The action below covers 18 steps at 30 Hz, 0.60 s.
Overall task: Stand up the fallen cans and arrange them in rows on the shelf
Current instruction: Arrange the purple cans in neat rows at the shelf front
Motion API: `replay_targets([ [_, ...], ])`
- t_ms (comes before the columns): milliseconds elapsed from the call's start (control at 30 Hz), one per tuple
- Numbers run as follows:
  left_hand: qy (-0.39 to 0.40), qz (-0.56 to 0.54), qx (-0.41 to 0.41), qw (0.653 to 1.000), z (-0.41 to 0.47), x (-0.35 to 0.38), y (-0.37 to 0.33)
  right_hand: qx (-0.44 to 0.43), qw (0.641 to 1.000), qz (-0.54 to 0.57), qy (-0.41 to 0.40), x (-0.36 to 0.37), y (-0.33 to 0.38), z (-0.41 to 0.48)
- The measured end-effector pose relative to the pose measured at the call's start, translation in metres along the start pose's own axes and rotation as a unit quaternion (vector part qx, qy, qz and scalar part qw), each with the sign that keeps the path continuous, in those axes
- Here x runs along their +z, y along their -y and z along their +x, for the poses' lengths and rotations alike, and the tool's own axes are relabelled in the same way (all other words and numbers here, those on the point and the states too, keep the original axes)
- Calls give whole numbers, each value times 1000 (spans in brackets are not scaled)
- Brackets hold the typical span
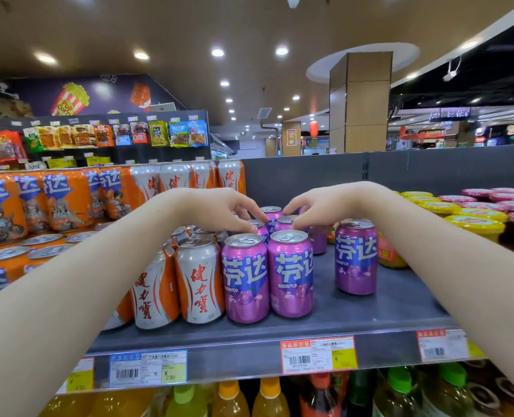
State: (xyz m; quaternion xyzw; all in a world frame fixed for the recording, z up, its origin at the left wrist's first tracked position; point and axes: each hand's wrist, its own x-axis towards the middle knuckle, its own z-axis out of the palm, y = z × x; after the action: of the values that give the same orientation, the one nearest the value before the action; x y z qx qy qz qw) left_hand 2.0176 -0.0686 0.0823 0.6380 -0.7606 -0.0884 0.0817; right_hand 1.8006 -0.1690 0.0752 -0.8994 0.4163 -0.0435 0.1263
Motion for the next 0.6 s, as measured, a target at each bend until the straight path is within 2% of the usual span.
replay_targets([
  [100,-6,3,7,1000,0,0,2,-29,998,49,8,-1,-4,-2],
  [200,-11,11,13,1000,-2,-1,3,-32,995,87,-24,3,-4,3],
  [600,-1,21,6,1000,-5,-5,-3,-43,983,171,-49,14,0,9],
])
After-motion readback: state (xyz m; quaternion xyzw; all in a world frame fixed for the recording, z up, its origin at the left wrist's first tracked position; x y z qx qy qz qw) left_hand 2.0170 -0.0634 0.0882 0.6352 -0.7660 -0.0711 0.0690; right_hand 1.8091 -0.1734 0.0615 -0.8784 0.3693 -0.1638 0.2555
